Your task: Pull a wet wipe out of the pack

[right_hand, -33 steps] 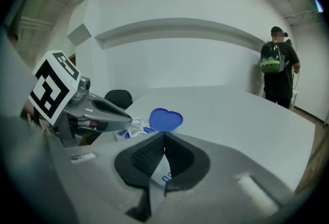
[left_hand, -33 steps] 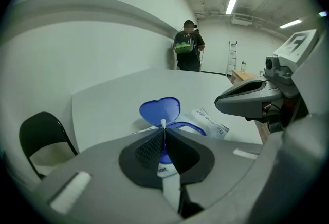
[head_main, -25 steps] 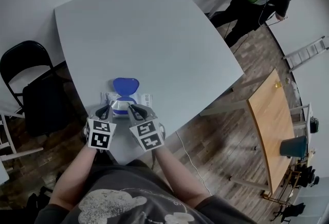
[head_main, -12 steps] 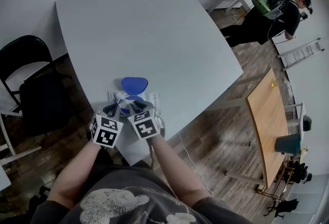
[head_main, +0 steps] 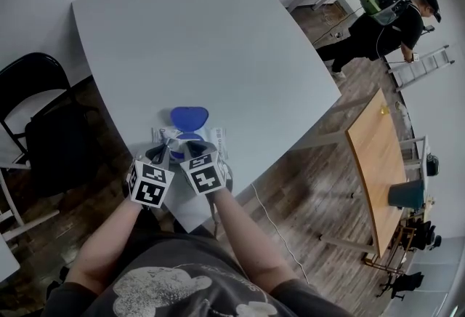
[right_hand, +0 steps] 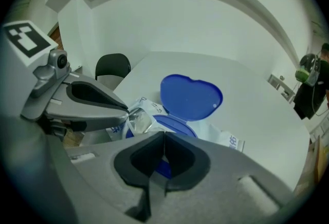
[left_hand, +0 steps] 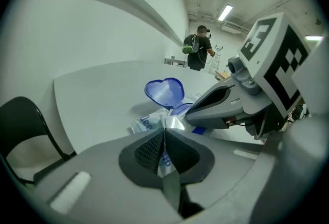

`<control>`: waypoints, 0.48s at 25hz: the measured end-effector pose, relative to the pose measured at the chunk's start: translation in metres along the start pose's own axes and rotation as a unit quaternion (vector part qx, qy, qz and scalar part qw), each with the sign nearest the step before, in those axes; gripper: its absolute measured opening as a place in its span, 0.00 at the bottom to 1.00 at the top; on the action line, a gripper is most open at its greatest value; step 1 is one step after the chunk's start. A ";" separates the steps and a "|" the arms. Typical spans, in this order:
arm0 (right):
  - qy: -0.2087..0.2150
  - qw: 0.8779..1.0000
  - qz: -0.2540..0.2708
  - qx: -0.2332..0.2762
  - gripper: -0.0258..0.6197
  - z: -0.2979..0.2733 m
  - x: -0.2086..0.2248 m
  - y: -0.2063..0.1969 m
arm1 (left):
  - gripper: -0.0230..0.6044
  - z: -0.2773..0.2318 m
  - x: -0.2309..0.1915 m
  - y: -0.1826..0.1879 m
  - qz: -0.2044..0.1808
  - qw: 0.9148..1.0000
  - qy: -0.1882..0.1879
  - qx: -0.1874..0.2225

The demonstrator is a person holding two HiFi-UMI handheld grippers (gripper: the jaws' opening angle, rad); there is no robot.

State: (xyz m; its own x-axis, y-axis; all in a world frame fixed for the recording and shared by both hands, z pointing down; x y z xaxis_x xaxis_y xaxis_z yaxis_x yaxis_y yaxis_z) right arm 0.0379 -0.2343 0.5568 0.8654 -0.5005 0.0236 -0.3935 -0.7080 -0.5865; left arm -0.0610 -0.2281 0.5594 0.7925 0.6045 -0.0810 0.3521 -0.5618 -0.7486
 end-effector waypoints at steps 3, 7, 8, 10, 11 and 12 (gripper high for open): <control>-0.010 1.000 0.022 0.010 0.04 0.002 -0.003 -0.001 | 0.08 0.000 -0.001 0.000 -0.001 1.000 -0.002 -0.001; -0.022 0.998 0.055 0.018 0.04 0.011 -0.010 0.006 | 0.08 0.001 -0.001 0.001 -0.006 1.000 0.000 -0.002; -0.021 0.998 0.057 0.023 0.04 0.014 -0.011 0.007 | 0.08 0.001 -0.001 0.001 -0.006 1.000 0.001 -0.002; -0.019 0.998 0.054 0.030 0.04 0.020 -0.012 0.009 | 0.08 0.001 0.000 0.001 -0.005 1.000 0.002 -0.003; -0.018 0.998 0.051 0.033 0.04 0.023 -0.012 0.009 | 0.08 0.000 0.000 0.001 -0.004 1.000 0.002 -0.003; -0.018 0.998 0.048 0.037 0.04 0.026 -0.012 0.010 | 0.08 0.000 0.000 0.001 -0.004 1.000 0.002 -0.003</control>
State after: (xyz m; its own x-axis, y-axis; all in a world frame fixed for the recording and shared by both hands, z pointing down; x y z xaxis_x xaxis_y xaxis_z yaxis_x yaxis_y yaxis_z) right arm 0.0314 -0.2219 0.5299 0.8362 -0.5447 -0.0631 -0.4518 -0.6192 -0.6423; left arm -0.0601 -0.2287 0.5585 0.7909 0.6077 -0.0721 0.3621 -0.5598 -0.7453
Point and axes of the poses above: the fingertips, and each gripper's own axes: z backward along the fingers, x to its right, y out of its top, the point moved 6 cm from there along z, backward along the fingers, and after that the axes turned 4 degrees about y, right-handed, at the moved point
